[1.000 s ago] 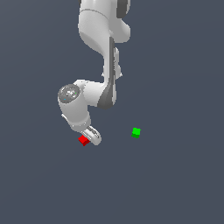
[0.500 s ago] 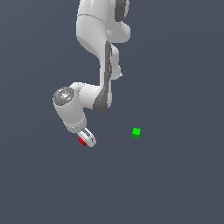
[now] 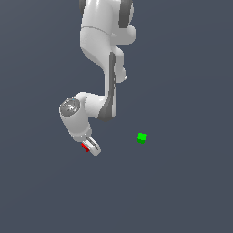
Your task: Stack the red cube on top of the green cube.
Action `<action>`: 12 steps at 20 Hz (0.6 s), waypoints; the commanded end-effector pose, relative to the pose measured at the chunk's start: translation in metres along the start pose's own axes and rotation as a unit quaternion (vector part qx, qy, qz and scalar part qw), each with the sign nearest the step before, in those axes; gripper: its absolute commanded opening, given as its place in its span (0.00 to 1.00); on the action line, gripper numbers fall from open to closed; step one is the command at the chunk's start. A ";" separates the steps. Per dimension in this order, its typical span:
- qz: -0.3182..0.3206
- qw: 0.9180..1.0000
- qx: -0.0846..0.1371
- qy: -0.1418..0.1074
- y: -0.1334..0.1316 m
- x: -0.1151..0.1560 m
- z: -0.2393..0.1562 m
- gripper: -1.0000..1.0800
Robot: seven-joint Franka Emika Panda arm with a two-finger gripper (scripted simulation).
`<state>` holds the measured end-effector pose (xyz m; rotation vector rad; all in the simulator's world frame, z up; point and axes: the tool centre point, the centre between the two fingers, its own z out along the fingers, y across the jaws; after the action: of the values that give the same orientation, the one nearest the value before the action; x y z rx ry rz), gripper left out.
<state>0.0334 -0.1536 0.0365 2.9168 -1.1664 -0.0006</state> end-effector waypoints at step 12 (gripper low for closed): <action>0.001 1.000 0.000 0.000 -0.001 0.001 0.017 0.00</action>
<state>0.0342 -0.1537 0.0198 2.9166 -1.1678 -0.0011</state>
